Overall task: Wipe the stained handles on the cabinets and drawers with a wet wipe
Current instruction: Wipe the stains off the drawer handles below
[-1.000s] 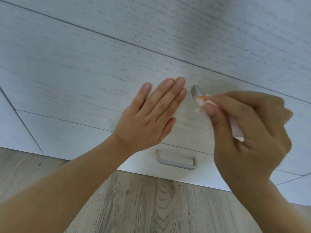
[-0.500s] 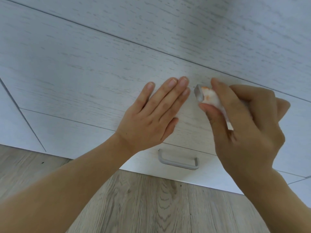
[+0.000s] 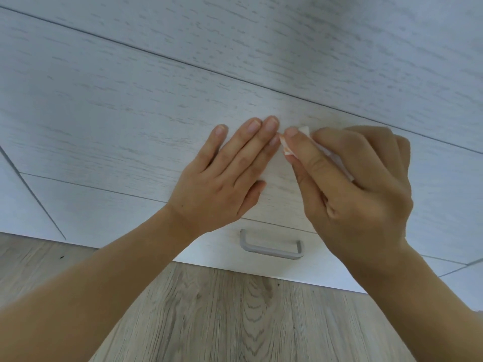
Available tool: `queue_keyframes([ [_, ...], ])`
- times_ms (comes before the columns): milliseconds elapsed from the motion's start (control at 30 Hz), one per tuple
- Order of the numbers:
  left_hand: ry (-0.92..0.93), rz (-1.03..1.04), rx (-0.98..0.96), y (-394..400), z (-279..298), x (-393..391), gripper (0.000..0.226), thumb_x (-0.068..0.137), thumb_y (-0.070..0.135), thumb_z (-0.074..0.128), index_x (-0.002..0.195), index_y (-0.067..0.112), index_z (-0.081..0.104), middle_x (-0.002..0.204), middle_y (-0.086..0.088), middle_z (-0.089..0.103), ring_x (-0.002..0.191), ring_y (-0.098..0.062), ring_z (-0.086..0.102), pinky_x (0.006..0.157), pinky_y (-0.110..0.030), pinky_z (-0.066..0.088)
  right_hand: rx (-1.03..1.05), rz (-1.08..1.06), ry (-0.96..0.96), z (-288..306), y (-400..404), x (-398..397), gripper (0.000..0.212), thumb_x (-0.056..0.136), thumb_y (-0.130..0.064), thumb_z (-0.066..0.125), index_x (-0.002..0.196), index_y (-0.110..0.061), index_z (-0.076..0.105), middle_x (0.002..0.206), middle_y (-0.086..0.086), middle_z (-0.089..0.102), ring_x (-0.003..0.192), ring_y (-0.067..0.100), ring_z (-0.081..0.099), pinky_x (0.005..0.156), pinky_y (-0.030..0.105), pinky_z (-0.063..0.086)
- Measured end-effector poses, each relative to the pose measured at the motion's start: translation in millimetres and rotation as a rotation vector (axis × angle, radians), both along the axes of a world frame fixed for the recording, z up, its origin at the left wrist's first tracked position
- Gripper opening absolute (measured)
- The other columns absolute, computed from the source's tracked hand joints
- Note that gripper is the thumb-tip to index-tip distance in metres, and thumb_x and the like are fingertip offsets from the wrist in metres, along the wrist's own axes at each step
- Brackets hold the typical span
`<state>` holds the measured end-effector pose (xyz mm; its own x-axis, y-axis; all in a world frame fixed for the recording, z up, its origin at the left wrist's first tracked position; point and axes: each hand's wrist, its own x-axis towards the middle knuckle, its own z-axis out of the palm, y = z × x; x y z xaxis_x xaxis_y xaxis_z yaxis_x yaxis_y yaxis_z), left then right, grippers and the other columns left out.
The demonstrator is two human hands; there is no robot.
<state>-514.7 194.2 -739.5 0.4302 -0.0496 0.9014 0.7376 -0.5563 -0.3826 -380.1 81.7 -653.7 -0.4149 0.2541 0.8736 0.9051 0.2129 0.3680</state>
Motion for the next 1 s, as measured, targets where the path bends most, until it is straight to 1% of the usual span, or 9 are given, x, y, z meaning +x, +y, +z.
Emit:
queue_keyframes([
  [233, 0.031, 0.000, -0.018, -1.8, 0.1, -2.6, 0.065, 0.098, 0.034, 0.030, 0.150, -0.001, 0.011, 0.158, -0.013, -0.004, 0.146, -0.024, 0.003, 0.120, -0.042, 0.005, 0.099, -0.058, -0.124, -0.4, -15.4, 25.2, 0.014, 0.085, -0.009, 0.073, 0.099, -0.010, 0.074, 0.083, 0.002, 0.073, 0.071, 0.022, 0.060, 0.066, 0.036, 0.037],
  [367, 0.024, -0.001, -0.021, -2.1, -0.4, -1.3, 0.063, 0.099, 0.033, 0.028, 0.149, -0.001, 0.011, 0.158, -0.013, -0.004, 0.146, -0.025, 0.002, 0.119, -0.042, 0.005, 0.108, -0.084, -0.133, -1.8, -24.3, 41.7, 0.015, 0.085, -0.010, 0.074, 0.100, -0.010, 0.073, 0.086, 0.002, 0.073, 0.068, 0.026, 0.065, 0.065, 0.037, 0.038],
  [433, 0.036, 0.002, -0.026, -2.4, -0.5, -1.4, 0.064, 0.099, 0.034, 0.028, 0.149, -0.001, 0.011, 0.158, -0.013, -0.004, 0.146, -0.025, 0.002, 0.119, -0.043, 0.005, 0.102, -0.081, -0.108, -3.4, -27.9, 48.7, 0.014, 0.085, -0.008, 0.074, 0.099, -0.009, 0.073, 0.086, 0.003, 0.072, 0.068, 0.027, 0.065, 0.064, 0.039, 0.040],
  [567, 0.051, 0.013, -0.036, -2.9, 0.4, -4.2, 0.065, 0.099, 0.034, 0.030, 0.149, -0.001, 0.010, 0.158, -0.013, -0.007, 0.146, -0.025, -0.001, 0.119, -0.043, 0.004, 0.050, -0.019, -0.032, -7.0, -33.7, 62.4, 0.015, 0.085, -0.005, 0.073, 0.100, -0.005, 0.071, 0.088, 0.006, 0.070, 0.072, 0.028, 0.062, 0.055, 0.045, 0.049],
  [700, 0.053, 0.015, -0.051, -5.1, 0.9, -4.2, 0.066, 0.099, 0.033, 0.032, 0.149, -0.002, 0.009, 0.158, -0.015, -0.006, 0.146, -0.025, -0.003, 0.119, -0.043, 0.002, 0.018, -0.007, 0.060, -12.1, -39.0, 72.3, 0.016, 0.086, -0.002, 0.071, 0.101, -0.002, 0.069, 0.091, 0.007, 0.067, 0.076, 0.029, 0.061, 0.060, 0.043, 0.050],
  [767, 0.049, 0.010, -0.055, -6.4, 1.4, -4.0, 0.066, 0.099, 0.032, 0.033, 0.149, -0.003, 0.009, 0.156, -0.014, 0.005, 0.146, -0.025, -0.003, 0.119, -0.044, 0.003, 0.000, 0.013, 0.120, -14.3, -40.0, 73.1, 0.016, 0.086, 0.000, 0.071, 0.102, 0.001, 0.068, 0.090, 0.009, 0.066, 0.076, 0.030, 0.062, 0.066, 0.038, 0.051],
  [833, 0.045, 0.005, -0.063, -8.0, 2.1, -3.9, 0.067, 0.098, 0.031, 0.035, 0.149, -0.004, 0.009, 0.153, -0.015, 0.016, 0.146, -0.026, -0.004, 0.119, -0.044, 0.003, -0.017, 0.042, 0.188, -15.2, -40.3, 71.9, 0.015, 0.087, 0.000, 0.069, 0.102, 0.002, 0.068, 0.090, 0.008, 0.065, 0.077, 0.028, 0.062, 0.071, 0.033, 0.050],
  [933, 0.050, -0.002, -0.083, -10.5, 3.2, -5.5, 0.068, 0.097, 0.032, 0.037, 0.148, -0.005, 0.010, 0.153, -0.013, 0.011, 0.146, -0.026, -0.004, 0.118, -0.045, 0.003, -0.036, 0.027, 0.259, -16.5, -42.0, 74.5, 0.014, 0.089, -0.002, 0.067, 0.103, 0.001, 0.069, 0.090, 0.006, 0.066, 0.080, 0.022, 0.058, 0.071, 0.031, 0.049],
  [1000, 0.065, -0.016, -0.105, -12.1, 2.8, -8.1, 0.066, 0.099, 0.033, 0.035, 0.148, -0.004, 0.011, 0.154, -0.012, 0.009, 0.146, -0.026, -0.003, 0.118, -0.045, 0.004, -0.049, -0.033, 0.298, -18.2, -45.4, 80.6, 0.014, 0.089, -0.002, 0.067, 0.103, -0.001, 0.070, 0.089, 0.009, 0.069, 0.079, 0.024, 0.059, 0.068, 0.035, 0.050],
])
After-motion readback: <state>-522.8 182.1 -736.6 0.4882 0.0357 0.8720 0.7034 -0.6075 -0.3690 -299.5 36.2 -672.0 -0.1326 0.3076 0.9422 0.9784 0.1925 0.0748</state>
